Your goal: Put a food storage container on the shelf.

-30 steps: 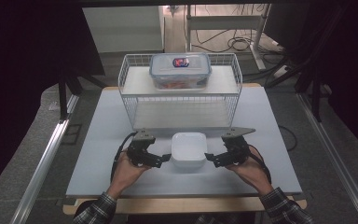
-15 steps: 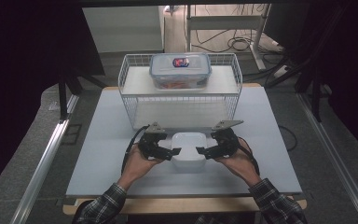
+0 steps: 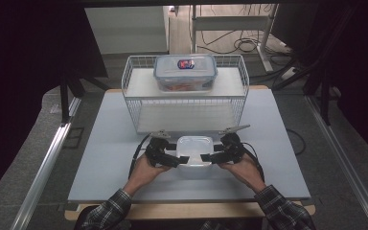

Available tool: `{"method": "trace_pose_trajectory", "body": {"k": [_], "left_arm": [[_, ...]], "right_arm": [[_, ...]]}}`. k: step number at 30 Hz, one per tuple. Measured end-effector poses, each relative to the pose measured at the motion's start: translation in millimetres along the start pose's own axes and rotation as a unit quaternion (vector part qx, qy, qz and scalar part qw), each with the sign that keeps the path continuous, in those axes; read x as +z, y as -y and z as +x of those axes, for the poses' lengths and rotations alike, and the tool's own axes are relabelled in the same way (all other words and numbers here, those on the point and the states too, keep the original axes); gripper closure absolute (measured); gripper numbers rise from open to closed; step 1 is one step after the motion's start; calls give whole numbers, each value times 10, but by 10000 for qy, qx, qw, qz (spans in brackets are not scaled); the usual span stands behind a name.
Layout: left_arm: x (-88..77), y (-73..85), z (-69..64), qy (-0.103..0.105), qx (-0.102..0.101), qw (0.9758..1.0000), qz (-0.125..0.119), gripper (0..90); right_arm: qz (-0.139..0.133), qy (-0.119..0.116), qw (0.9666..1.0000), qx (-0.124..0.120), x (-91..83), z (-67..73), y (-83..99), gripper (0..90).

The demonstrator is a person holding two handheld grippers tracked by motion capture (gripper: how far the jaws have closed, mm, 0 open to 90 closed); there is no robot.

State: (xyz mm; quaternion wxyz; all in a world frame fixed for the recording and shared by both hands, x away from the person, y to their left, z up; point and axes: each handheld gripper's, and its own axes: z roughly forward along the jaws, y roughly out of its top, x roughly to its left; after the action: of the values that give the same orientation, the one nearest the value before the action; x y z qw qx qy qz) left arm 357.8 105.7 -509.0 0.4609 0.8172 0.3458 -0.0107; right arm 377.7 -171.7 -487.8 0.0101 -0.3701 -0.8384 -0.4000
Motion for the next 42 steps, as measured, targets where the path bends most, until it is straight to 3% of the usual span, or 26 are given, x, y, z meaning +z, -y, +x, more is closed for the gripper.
{"method": "trace_pose_trajectory", "body": {"k": [4, 8, 10, 16, 18, 25, 31, 42], "left_arm": [[-80, 56, -67, -36, -127, 9999, 10, 260], [-191, 109, -89, -135, -411, 9989, -196, 495], [-211, 124, -122, -256, -450, 9980, -351, 560], [-227, 141, -185, -574, -597, 9946, -625, 766], [-221, 148, -170, -574, -707, 9936, -671, 770], [-205, 151, -175, -782, -732, 9916, -731, 776], [-241, 132, -196, -951, -640, 9904, -770, 774], [-396, 17, -255, -1184, -465, 9871, -969, 772]], "right_arm": [[-27, 40, 9999, 125, -82, 64, 79, 340], [-240, 69, 9993, 288, -203, 81, 162, 549], [-315, 80, 9986, 417, -236, 82, 175, 611], [-620, 473, 9964, 343, -306, 103, 177, 774], [-675, 523, 9958, 322, -296, 110, 186, 774], [-760, 735, 9943, 118, -268, 169, 190, 778], [-846, 746, 9936, 38, -250, 190, 184, 777], [-1138, 874, 9890, -351, -320, 312, 46, 778]]}}
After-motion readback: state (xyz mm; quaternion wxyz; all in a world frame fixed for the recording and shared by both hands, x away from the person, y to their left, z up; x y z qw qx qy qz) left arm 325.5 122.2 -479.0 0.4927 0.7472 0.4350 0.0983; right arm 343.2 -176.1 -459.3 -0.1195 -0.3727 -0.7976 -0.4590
